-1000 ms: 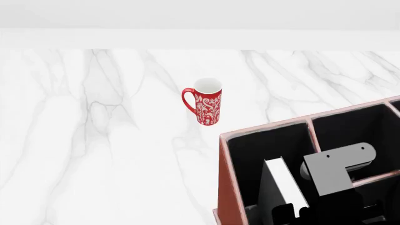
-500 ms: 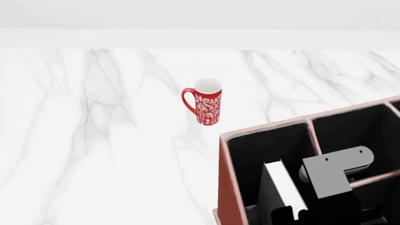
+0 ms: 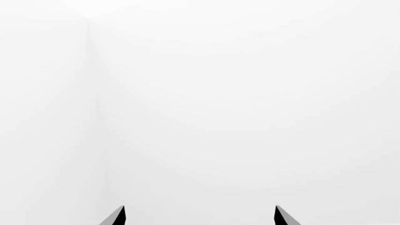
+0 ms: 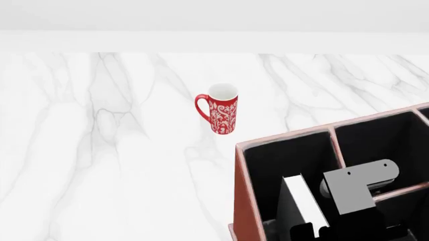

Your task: Pick up the book and place it in the left compartment of the caddy.

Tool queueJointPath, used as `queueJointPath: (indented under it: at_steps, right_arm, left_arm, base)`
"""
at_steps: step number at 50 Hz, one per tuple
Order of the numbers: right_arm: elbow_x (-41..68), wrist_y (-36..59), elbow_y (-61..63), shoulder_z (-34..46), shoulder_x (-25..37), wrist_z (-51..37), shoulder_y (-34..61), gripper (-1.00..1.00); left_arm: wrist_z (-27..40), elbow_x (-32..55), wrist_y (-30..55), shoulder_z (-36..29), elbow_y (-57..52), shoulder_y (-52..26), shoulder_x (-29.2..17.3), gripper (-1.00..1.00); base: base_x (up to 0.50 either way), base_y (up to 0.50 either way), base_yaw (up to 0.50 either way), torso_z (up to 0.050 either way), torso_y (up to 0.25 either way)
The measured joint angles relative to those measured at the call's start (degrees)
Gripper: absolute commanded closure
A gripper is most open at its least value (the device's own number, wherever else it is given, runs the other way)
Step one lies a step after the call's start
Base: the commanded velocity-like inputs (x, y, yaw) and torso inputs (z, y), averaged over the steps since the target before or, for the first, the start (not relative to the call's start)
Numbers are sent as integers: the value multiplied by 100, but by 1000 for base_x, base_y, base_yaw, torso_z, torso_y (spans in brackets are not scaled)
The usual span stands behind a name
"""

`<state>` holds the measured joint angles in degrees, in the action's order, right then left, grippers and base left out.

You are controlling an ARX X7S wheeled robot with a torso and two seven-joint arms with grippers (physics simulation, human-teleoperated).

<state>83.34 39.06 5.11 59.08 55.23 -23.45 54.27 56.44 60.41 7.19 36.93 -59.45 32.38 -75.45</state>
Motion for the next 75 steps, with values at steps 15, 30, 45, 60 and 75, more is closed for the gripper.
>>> queueJointPath:
  at_steps: [15, 30, 45, 60, 75]
  right_arm:
    - [-26, -42, -53, 3, -25, 20, -45, 100]
    - [-77, -116, -131, 13, -65, 54, -114, 100]
    - [-116, -141, -201, 24, -108, 85, -141, 100]
    - [-240, -143, -231, 8, -136, 144, -133, -100]
    - [-423, -119, -227, -84, -144, 213, -59, -100]
  left_arm:
    - [22, -36, -52, -4, 10, 56, -27, -100]
    - [40, -32, -79, 67, -1, 136, -48, -100]
    - [42, -36, -119, 92, 15, 177, -54, -100]
    - [26, -7, -118, 195, -4, 233, -25, -100]
    - [39, 17, -164, 326, -16, 356, -33, -100]
  base:
    - [0, 0, 0, 0, 1]
    - [0, 0, 0, 1, 1]
    - [0, 0, 0, 0, 1]
    - [0, 0, 0, 0, 1]
    - [0, 0, 0, 0, 0]
